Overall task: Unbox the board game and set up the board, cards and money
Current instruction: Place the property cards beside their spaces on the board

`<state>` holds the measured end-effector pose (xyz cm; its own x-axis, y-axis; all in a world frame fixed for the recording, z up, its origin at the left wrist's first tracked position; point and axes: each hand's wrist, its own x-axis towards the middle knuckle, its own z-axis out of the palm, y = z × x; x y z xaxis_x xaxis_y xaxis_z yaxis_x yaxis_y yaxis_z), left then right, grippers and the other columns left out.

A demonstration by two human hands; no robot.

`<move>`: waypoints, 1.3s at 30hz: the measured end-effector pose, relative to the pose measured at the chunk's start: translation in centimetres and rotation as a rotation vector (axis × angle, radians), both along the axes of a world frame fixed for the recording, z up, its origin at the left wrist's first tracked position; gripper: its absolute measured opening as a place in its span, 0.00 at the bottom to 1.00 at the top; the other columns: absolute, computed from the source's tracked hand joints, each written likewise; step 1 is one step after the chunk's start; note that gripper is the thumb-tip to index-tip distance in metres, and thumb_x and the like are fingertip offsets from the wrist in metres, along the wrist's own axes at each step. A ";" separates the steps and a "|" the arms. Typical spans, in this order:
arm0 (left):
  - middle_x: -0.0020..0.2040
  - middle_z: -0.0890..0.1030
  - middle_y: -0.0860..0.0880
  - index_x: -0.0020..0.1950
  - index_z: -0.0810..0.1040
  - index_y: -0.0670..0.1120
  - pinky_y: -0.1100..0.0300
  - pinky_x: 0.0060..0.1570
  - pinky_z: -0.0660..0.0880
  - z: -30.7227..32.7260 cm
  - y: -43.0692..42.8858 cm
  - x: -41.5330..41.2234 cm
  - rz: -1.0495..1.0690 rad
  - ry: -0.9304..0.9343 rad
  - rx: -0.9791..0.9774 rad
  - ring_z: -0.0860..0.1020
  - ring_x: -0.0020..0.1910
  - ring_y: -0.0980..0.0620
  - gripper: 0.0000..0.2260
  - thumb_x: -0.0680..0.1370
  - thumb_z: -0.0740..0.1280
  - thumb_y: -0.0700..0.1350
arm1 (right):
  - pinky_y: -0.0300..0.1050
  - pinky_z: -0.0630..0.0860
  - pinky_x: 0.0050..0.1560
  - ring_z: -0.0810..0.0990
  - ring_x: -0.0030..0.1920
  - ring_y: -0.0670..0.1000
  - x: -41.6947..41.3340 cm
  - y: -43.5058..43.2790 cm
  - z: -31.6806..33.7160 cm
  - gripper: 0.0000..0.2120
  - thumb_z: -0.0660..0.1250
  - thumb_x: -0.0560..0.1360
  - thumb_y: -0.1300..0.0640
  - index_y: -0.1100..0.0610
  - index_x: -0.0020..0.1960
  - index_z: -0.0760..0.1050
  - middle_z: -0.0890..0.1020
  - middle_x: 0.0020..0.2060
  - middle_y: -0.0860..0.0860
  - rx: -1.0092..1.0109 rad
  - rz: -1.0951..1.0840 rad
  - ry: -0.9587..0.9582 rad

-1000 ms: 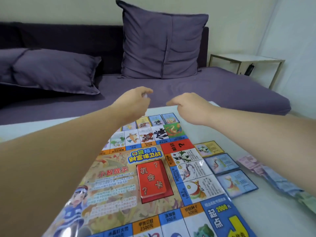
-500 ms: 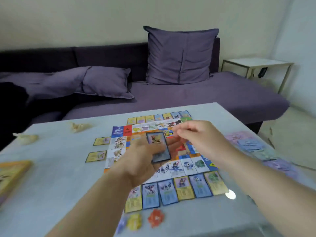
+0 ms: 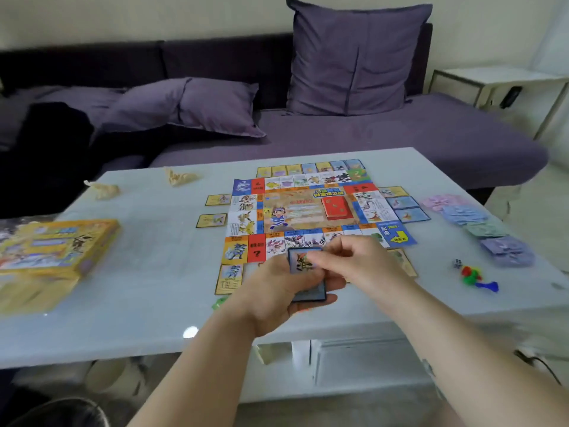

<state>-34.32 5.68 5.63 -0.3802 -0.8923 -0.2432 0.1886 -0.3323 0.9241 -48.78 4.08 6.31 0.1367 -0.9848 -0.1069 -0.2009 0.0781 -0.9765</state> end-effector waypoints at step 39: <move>0.49 0.75 0.49 0.59 0.73 0.50 0.58 0.42 0.68 0.8 -10.8 13.7 0.356 -1.384 -0.397 0.73 0.41 0.49 0.11 0.81 0.54 0.43 | 0.52 0.80 0.47 0.82 0.45 0.55 8.6 -16.5 1.4 0.18 0.68 0.73 0.69 0.52 0.56 0.70 0.82 0.47 0.56 -0.113 0.210 0.220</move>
